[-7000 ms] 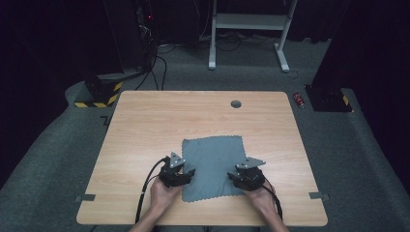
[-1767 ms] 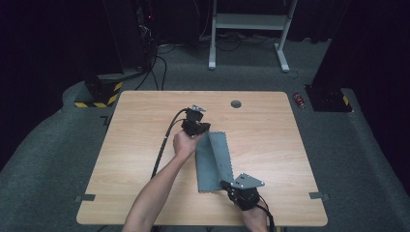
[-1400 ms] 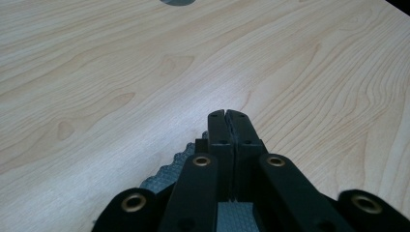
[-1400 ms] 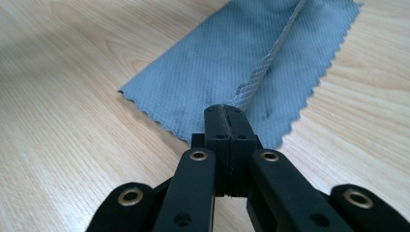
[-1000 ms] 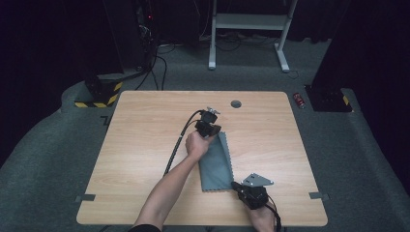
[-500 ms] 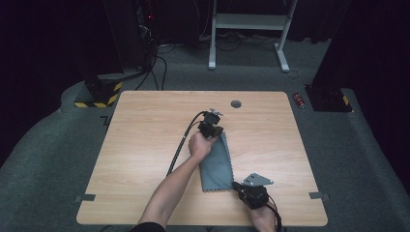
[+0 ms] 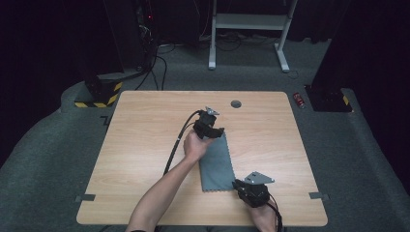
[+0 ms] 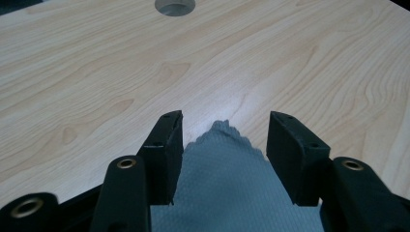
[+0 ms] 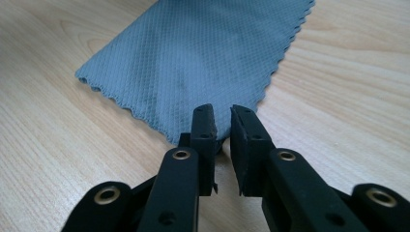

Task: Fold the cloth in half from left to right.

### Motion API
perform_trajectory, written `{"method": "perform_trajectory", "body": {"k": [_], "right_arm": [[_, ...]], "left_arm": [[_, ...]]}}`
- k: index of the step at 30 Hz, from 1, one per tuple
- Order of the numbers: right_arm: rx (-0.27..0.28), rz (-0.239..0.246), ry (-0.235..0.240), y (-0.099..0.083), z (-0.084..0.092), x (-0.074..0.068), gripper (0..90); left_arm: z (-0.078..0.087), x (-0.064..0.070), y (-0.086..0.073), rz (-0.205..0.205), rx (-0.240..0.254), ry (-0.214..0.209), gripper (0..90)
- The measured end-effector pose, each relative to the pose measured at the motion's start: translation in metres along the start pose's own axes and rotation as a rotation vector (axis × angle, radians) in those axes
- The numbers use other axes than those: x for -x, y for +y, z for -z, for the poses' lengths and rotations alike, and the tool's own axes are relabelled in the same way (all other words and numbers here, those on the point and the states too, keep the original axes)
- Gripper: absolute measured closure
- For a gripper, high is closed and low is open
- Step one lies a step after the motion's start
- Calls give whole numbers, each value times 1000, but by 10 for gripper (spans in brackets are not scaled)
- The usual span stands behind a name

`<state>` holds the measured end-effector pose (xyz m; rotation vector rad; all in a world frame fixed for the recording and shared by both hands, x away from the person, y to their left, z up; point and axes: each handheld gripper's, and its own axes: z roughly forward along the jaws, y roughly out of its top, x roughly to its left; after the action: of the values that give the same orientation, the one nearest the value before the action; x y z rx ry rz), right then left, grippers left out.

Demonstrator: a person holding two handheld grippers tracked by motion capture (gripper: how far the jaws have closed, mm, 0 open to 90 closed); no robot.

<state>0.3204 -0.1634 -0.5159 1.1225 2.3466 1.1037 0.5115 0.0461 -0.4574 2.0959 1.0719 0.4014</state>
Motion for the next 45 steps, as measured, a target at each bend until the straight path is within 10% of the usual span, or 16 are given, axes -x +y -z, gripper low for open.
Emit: {"method": "perform_trajectory", "body": {"k": [8,22,32,45], "right_arm": [[24,-7,-8,11,4,9,724],[-90,85,-39,32,-35,20,669],[-88,64,-60,33,-35,29,686],[-114,79,37,26,-26,19,837]], "left_arm": [[32,4,-40,-27,7,-22,446],[69,52,-146,-16,-52,-45,428],[77,63,-158,-32,-37,29,474],[79,68,-158,-55,-44,-65,864]]}}
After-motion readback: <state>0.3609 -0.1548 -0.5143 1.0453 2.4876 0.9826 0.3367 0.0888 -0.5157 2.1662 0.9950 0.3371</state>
